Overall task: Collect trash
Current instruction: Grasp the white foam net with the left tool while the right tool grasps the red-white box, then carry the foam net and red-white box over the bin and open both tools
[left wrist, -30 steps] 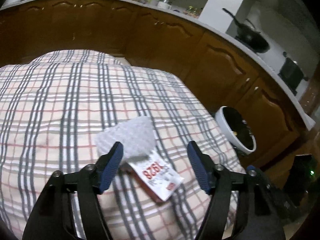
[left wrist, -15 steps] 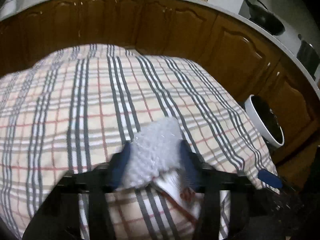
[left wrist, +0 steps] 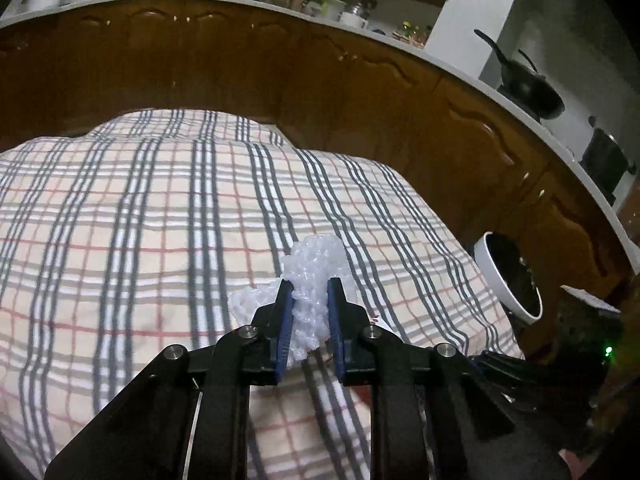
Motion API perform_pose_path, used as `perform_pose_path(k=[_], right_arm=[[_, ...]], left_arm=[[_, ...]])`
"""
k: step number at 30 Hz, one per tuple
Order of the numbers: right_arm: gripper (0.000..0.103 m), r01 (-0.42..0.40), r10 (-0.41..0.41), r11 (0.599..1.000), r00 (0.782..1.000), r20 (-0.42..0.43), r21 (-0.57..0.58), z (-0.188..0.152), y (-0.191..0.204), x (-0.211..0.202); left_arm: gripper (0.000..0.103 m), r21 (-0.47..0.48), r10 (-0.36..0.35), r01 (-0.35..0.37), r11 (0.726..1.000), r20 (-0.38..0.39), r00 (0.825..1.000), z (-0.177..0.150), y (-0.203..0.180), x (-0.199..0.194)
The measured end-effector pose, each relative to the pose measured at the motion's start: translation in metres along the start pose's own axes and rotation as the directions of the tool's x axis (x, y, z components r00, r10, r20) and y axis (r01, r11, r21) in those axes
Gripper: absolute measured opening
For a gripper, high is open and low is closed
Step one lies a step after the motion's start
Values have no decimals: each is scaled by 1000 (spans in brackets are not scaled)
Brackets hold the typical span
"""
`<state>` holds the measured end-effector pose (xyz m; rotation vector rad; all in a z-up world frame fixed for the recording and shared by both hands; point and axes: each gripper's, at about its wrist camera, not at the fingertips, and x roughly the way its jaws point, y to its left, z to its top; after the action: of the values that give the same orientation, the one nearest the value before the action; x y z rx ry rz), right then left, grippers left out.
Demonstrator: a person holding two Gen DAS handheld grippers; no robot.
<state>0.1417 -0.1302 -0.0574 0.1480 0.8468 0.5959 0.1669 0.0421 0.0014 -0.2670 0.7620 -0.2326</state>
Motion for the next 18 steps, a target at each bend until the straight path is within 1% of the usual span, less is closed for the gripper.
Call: perform_pose_path(k=[1,3,4,8,11,14,18], right_arm=[[49,0,0,1000,1000,-6,-13,0,3,1],[57,26,-27,998,1000,-14,-63,-1,12,5],[58,45,-47,995,999,-24,-88,-2,15,8],[58,62,-69,991,996,-59,-119,-4,19,19],[56,72,-80,990,995,-63,-124,-5,18,19],[54,87,-93,988,995,-36,-128,-5,14,10],[54,85,-84,995,996,18,-55,-3,-4,-16]], left_arm=[[15,-7,0,0,1000,5,1000,0,3,-3],[15,-14,0,0,1000,7,1000,0,5,-5],[15,-13,0,0,1000,6,1000,0,5,-5],[15,-9,-1,1,1000,5,1000,-2,5,-7],[15,-2,-2,2,1000,4,1000,-4,1,-8],[15,2,-7,7,1000,3,1000,-5,-4,-9],[15,26,-32,32,999,0,999,-6,-20,-8]])
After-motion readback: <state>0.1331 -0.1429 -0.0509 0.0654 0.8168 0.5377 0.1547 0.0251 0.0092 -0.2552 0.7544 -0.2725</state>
